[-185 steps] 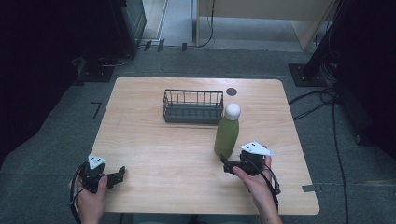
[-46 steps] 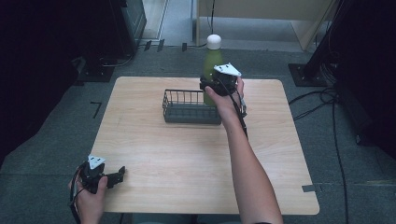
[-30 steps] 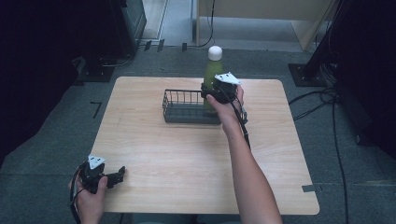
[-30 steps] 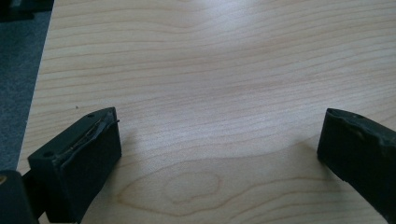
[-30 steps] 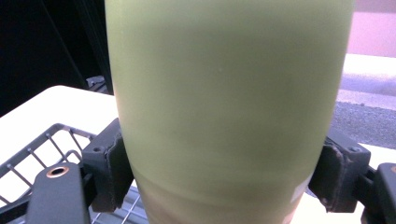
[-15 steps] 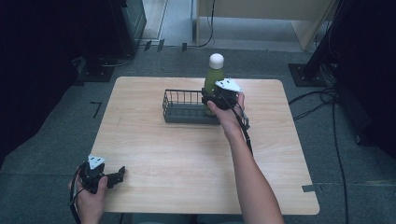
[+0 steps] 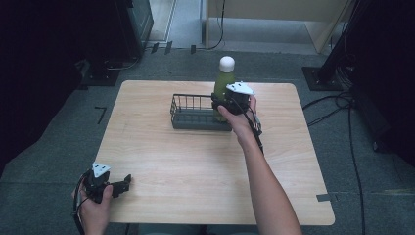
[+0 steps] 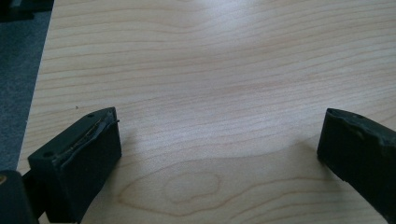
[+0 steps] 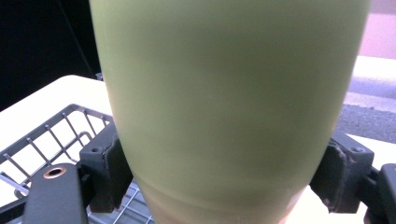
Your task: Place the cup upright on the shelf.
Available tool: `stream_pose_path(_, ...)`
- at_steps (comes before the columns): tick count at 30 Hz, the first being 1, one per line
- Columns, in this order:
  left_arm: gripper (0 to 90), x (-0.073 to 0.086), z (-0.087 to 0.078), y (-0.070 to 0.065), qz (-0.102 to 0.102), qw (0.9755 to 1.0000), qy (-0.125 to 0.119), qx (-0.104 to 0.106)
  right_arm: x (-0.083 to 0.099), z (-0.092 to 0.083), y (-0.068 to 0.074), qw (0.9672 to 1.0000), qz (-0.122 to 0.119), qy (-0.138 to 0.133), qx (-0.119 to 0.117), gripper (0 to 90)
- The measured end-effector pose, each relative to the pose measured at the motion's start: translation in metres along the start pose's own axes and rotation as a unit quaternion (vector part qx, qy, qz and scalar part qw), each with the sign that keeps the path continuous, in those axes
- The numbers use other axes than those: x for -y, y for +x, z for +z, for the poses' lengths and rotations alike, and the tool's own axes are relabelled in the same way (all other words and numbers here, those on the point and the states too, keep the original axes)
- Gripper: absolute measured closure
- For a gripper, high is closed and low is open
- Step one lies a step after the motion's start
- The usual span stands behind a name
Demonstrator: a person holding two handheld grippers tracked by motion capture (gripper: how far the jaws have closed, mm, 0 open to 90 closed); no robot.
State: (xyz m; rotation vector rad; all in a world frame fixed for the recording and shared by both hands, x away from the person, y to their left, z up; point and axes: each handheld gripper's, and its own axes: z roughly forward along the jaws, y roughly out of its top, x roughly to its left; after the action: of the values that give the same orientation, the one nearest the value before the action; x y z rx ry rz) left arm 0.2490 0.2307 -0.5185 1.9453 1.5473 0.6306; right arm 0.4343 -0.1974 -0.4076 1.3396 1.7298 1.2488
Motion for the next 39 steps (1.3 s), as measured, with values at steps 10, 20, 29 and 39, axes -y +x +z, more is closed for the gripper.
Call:
stream_pose_path(10, 0.1, 0.0, 0.0, 0.0, 0.0, 1.0, 0.0, 0.0, 0.0, 0.0, -0.002, 0.9998, -0.001, 0.018, -0.004, 15.8)
stream_pose_path(20, 0.1, 0.0, 0.0, 0.0, 0.0, 1.0, 0.0, 0.0, 0.004, -0.001, -0.006, 0.9993, 0.01, 0.034, -0.015, 12.2)
stream_pose_path(29, 0.1, 0.0, 0.0, 0.0, 0.0, 1.0, 0.0, 0.0, 0.013, -0.004, -0.007, 0.9976, 0.0, 0.065, -0.024, 6.9)
stream_pose_path(39, 0.1, 0.0, 0.0, 0.0, 0.0, 1.0, 0.0, 0.0, 0.024, -0.016, -0.01, 0.9963, -0.01, 0.077, -0.038, 2.0)
